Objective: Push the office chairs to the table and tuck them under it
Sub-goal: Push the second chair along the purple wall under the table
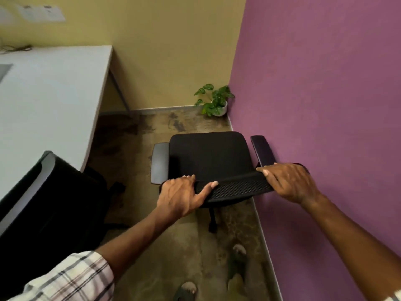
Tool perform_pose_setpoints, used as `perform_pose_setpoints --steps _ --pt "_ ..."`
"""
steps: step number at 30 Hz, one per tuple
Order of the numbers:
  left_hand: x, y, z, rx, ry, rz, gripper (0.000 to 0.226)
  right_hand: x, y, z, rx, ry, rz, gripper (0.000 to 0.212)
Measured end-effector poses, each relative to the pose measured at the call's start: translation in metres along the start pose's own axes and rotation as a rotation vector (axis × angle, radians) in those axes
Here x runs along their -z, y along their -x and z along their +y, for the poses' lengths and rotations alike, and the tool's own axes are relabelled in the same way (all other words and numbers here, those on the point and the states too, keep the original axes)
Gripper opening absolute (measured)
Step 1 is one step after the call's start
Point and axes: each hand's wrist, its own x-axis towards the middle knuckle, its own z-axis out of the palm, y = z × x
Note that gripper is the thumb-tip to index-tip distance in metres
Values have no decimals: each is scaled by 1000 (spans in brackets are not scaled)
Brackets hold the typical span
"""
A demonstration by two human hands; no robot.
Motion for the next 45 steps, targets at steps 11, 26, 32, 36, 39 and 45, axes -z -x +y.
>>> perform_pose_setpoints --steps 11,26,32,36,39,45 --pt "-1 -83 33 246 2 80 88 3 -136 76 248 -74 -36 50" --pt "5 -192 26 581 8 166 101 -44 -357 117 569 -84 -199 61" --pt "22 -289 -16 701 44 134 100 -63 -498 114 478 -68 -212 68" --pt "37 -323 -45 761 55 118 104 -72 -558 97 529 -144 -241 67" --pt "47 -349 -66 829 69 115 107 -80 -609 86 585 -170 -244 66" --pt "55 -403 -89 968 55 149 109 -98 -708 63 749 -177 -259 64"
